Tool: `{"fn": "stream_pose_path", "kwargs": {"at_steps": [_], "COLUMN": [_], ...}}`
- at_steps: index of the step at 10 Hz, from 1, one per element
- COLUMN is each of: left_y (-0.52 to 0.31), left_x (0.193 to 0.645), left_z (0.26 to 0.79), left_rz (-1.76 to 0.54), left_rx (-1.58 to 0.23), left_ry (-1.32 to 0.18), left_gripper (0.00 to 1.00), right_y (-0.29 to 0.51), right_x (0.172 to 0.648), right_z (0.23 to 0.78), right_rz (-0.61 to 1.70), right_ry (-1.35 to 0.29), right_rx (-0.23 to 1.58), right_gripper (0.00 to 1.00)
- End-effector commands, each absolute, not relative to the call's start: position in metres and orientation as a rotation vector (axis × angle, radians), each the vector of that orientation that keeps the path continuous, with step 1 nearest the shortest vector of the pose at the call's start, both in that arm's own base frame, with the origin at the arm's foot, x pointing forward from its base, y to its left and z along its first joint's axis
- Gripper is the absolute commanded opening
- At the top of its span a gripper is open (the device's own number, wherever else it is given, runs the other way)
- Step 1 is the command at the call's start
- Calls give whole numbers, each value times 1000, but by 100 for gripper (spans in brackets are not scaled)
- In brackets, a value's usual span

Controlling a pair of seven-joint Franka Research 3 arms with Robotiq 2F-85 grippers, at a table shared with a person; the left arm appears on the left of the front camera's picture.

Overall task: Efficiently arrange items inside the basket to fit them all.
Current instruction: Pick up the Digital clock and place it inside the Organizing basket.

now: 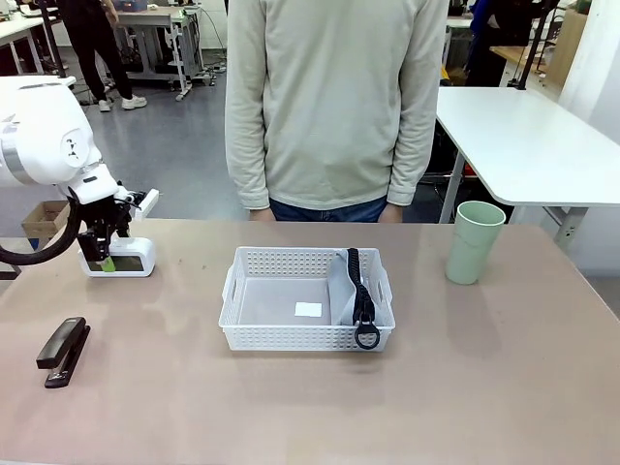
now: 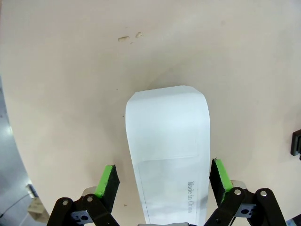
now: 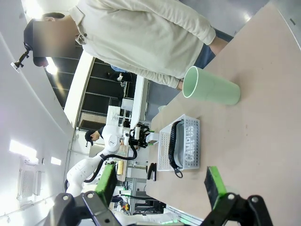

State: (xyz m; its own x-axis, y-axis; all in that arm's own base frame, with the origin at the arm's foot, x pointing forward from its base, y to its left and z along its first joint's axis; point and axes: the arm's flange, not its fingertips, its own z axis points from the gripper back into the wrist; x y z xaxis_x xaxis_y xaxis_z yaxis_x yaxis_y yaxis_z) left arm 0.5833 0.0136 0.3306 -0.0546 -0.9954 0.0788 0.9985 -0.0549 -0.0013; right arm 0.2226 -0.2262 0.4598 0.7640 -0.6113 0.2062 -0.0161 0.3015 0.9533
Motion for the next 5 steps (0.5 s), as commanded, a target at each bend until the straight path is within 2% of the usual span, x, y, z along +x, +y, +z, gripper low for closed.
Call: {"fn": "stream_pose_path", "kwargs": {"at_steps": [1, 2, 3, 4, 5], "left_y": [13, 13, 14, 14, 13], "left_x": [589, 589, 589, 589, 589], "left_z": [334, 334, 334, 333, 333], "left_rz": [-1601, -1599, -1602, -1597, -1595], "left_rx": [-70, -81, -73, -75, -73], "left_ry": [-34, -36, -39, -37, -36], "left_gripper": [42, 42, 0, 37, 0], "right_y": [-228, -228, -228, -228, -228], "right_x": [225, 225, 225, 225, 225], "right_z": [462, 462, 462, 462, 462], "right_rz": [-407, -407, -407, -407, -407], "right_ry": [-647, -647, -647, -647, -647], "right_rx": [1222, 1222, 1222, 1222, 1222], "right_gripper": [100, 100, 100, 100, 100]}}
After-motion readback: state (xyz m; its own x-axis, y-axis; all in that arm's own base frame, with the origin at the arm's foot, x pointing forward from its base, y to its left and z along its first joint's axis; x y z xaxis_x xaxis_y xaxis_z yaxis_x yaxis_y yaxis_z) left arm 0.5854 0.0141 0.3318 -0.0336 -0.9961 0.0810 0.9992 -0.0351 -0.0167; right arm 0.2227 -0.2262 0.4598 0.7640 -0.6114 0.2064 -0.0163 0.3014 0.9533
